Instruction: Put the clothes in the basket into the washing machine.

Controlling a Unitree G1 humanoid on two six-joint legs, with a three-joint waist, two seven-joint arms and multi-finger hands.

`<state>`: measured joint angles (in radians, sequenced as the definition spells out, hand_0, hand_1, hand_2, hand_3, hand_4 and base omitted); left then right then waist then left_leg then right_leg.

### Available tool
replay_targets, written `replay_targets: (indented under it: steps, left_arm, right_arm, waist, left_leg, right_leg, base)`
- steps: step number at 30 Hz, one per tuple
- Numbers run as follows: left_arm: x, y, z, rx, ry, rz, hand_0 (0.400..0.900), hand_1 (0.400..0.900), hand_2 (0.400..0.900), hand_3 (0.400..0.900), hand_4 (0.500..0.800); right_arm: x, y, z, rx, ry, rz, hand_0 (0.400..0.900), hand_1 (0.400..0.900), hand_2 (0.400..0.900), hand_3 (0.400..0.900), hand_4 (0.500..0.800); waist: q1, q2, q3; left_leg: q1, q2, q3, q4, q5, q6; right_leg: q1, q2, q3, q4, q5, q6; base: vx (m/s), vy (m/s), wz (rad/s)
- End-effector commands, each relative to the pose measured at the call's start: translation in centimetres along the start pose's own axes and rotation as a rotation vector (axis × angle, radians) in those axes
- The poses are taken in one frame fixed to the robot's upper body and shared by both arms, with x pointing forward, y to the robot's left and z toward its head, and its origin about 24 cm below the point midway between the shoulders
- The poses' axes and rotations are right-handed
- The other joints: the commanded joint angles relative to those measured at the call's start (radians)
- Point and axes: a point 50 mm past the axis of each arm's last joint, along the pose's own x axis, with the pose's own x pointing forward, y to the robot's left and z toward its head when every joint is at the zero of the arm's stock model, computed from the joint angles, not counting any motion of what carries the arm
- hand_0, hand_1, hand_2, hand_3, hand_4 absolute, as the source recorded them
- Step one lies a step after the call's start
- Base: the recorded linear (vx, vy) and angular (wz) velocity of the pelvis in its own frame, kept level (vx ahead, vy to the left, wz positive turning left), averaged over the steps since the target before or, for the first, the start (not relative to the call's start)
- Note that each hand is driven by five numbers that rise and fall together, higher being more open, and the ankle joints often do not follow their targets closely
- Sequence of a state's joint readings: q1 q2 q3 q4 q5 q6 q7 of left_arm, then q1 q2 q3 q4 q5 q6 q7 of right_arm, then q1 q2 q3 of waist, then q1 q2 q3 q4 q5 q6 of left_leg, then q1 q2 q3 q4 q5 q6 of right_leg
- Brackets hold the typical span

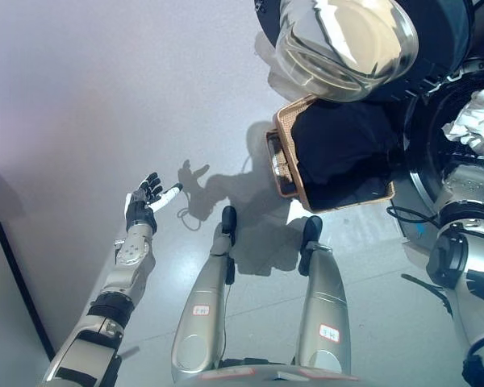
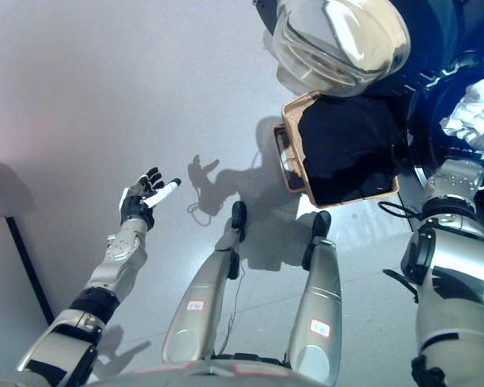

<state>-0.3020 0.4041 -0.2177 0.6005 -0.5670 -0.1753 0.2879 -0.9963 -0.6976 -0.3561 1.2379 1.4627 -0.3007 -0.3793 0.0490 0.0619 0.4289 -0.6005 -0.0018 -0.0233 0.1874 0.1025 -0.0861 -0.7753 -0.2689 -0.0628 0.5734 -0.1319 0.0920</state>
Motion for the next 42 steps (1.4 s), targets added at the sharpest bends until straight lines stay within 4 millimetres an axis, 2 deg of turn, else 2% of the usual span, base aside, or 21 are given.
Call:
replay_targets:
  steps: [1,8,16,19,31,34,35,40,41,42]
  left_arm:
    - [-1.1,1.6,-0.9,-0.027,-0.014,0.065,0.9,0.9,0.9,0.9,0.8]
    - [-1.2,1.9,-1.2,-0.004,0.003,0.061,0.9,0.9,0.9,0.9,0.8]
    - [-1.1,2.0,-1.6,0.013,0.022,0.062,0.9,0.9,0.9,0.9,0.8]
    - [-1.2,1.9,-1.7,0.018,0.024,0.054,0.9,0.9,0.9,0.9,0.8]
    - [-1.3,1.9,-1.6,0.019,0.013,0.047,0.9,0.9,0.9,0.9,0.8]
    - [-1.3,2.0,-1.5,0.012,0.006,0.049,0.9,0.9,0.9,0.9,0.8]
    - [-1.3,2.0,-1.5,0.012,0.003,0.048,0.9,0.9,0.9,0.9,0.8]
    - [-1.0,1.9,-0.6,0.018,-0.036,0.027,0.9,0.9,0.9,0.9,0.8]
    - [-0.9,2.0,-0.4,0.025,-0.039,0.024,0.9,0.9,0.9,0.9,0.8]
    - [-0.8,2.0,-0.3,0.027,-0.046,0.018,0.9,0.9,0.9,0.9,0.8]
  right_arm:
    - [-0.5,4.7,7.2,-0.035,-0.276,0.194,0.9,0.9,0.9,0.9,0.8]
    - [-0.2,4.0,8.8,0.044,-0.299,0.096,0.9,0.9,0.9,0.9,0.8]
    - [-0.2,4.3,8.9,0.057,-0.294,0.06,0.9,0.9,0.9,0.9,0.8]
    - [0.0,3.7,9.3,0.053,-0.295,0.021,0.9,0.9,0.9,0.9,0.8]
    - [-0.6,5.5,8.2,-0.106,-0.295,0.107,0.9,0.9,0.9,0.9,0.8]
    - [-0.5,5.4,7.9,-0.136,-0.294,0.125,0.9,0.9,0.9,0.9,0.8]
    - [-0.4,5.2,7.8,-0.152,-0.293,0.124,0.9,0.9,0.9,0.9,0.8]
    - [0.3,3.7,6.0,-0.49,-0.235,0.179,0.9,0.9,0.9,0.9,0.8]
    - [0.4,3.2,5.6,-0.636,-0.224,0.194,0.9,0.9,0.9,0.9,0.8]
    - [0.4,3.2,5.3,-0.687,-0.222,0.202,0.9,0.9,0.9,0.9,0.8]
  waist:
    - [-0.029,0.043,-0.156]
    - [-0.026,0.055,-0.165]
    - [-0.029,0.065,-0.174]
    - [-0.026,0.064,-0.175]
    - [-0.027,0.061,-0.171]
    - [-0.029,0.06,-0.171]
    - [-0.029,0.059,-0.171]
    - [-0.029,0.038,-0.157]
    - [-0.028,0.029,-0.155]
    - [-0.029,0.025,-0.152]
  left_leg:
    - [0.061,0.108,-0.073,-0.047,-0.019,-0.108]
    - [0.073,0.103,-0.07,-0.069,-0.011,-0.105]
    - [0.079,0.099,-0.064,-0.069,-0.015,-0.101]
    - [0.076,0.099,-0.061,-0.064,-0.021,-0.098]
    - [0.069,0.096,-0.053,-0.057,-0.019,-0.096]
    - [0.067,0.095,-0.052,-0.056,-0.017,-0.096]
    - [0.069,0.095,-0.053,-0.056,-0.018,-0.096]
    - [0.075,0.098,-0.054,-0.049,-0.018,-0.097]
    - [0.076,0.099,-0.054,-0.046,-0.018,-0.097]
    - [0.076,0.1,-0.053,-0.044,-0.019,-0.097]
  right_leg:
    - [0.035,-0.008,0.042,-0.072,0.065,0.048]
    - [0.037,-0.014,0.046,-0.067,0.061,0.05]
    - [0.034,-0.014,0.059,-0.074,0.072,0.054]
    - [0.034,-0.017,0.06,-0.077,0.074,0.056]
    - [0.034,-0.013,0.073,-0.093,0.09,0.055]
    - [0.038,-0.013,0.074,-0.101,0.096,0.056]
    - [0.042,-0.013,0.073,-0.101,0.094,0.056]
    - [0.054,-0.01,0.071,-0.108,0.105,0.054]
    - [0.055,-0.009,0.071,-0.109,0.108,0.054]
    - [0.056,-0.007,0.072,-0.11,0.11,0.053]
  base:
    - [0.0,0.0,0.0]
    - [0.0,0.011,0.02]
    - [0.0,0.014,-0.03]
    - [0.0,0.015,-0.05]
    - [0.0,0.007,-0.02]
    - [0.0,0.0,0.0]
    - [0.0,0.0,0.0]
    - [-0.02,-0.012,-0.03]
    - [-0.03,-0.02,-0.07]
    - [-0.03,-0.025,-0.08]
